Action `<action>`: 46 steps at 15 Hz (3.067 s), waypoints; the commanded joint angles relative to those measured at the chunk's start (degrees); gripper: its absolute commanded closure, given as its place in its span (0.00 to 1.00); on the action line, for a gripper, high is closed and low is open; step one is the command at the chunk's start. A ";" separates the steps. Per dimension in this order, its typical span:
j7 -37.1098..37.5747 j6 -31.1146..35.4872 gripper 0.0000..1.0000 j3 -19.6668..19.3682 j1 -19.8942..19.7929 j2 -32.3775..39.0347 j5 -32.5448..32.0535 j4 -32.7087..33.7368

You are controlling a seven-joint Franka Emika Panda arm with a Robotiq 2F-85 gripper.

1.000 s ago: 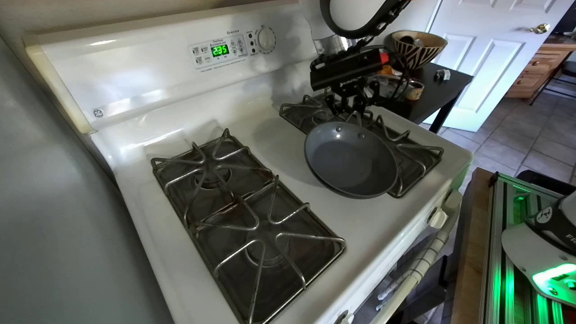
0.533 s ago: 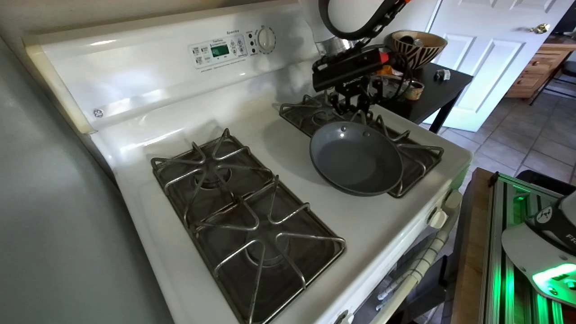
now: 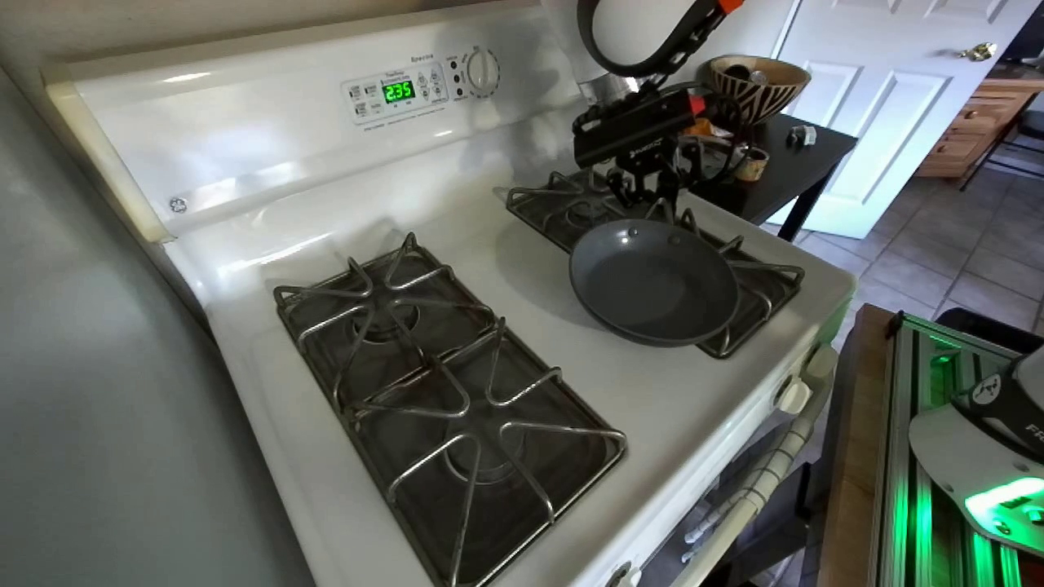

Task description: Move the pan to the right

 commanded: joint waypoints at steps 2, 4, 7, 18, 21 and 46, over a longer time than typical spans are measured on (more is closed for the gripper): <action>-1.47 -1.29 1.00 -0.92 -0.84 -0.18 -1.90 0.43; -2.29 -0.70 1.00 -1.21 -1.30 0.04 -2.69 0.25; -4.62 0.12 1.00 -1.39 -1.92 -0.48 -3.54 -0.81; -10.71 2.20 1.00 -2.66 -3.58 -1.42 -6.50 -2.61; -11.31 3.01 1.00 -3.17 -3.71 -1.22 -8.03 -2.90; -14.68 5.57 0.42 -4.70 -5.28 -2.19 -9.51 -4.15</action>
